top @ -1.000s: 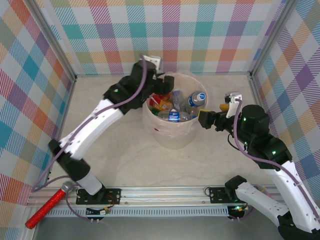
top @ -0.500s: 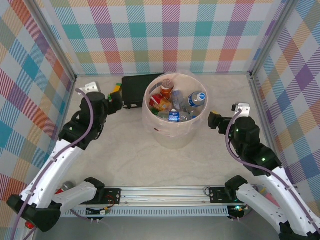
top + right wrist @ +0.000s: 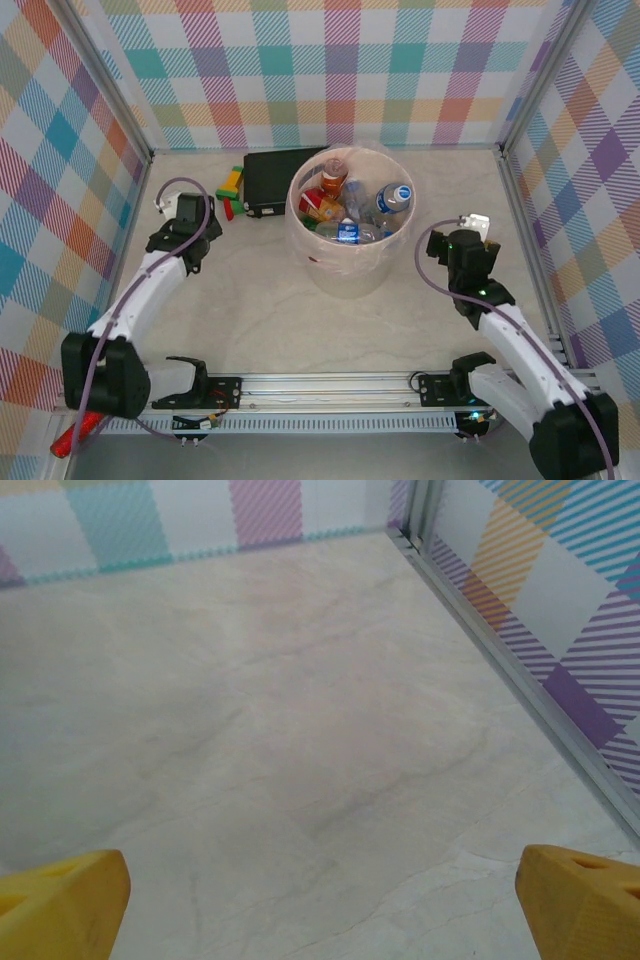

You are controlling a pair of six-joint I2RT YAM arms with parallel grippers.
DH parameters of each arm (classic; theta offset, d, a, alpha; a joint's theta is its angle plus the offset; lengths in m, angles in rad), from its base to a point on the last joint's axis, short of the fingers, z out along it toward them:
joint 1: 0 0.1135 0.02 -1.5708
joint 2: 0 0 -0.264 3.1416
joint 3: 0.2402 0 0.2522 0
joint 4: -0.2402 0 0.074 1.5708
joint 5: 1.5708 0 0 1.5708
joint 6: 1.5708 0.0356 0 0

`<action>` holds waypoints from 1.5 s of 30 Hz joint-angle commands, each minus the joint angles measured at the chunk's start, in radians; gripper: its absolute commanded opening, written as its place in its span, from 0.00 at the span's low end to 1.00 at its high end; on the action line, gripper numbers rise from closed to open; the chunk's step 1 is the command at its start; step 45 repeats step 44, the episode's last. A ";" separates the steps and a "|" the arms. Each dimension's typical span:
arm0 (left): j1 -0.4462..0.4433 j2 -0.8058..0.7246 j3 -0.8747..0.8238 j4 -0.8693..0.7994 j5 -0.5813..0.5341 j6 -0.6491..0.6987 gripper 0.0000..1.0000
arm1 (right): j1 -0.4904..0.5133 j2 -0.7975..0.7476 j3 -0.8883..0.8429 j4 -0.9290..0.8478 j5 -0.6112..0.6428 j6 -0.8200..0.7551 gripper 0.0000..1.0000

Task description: Put the plastic bottles in the bin

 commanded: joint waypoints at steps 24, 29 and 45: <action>0.037 0.313 -0.521 1.305 0.357 0.413 0.99 | -0.232 0.621 -0.153 0.959 -0.448 -0.162 0.99; 0.043 0.314 -0.517 1.282 0.355 0.408 0.99 | -0.237 0.624 -0.135 0.924 -0.443 -0.154 0.99; 0.045 0.316 -0.518 1.290 0.357 0.408 1.00 | -0.237 0.624 -0.135 0.925 -0.444 -0.154 0.99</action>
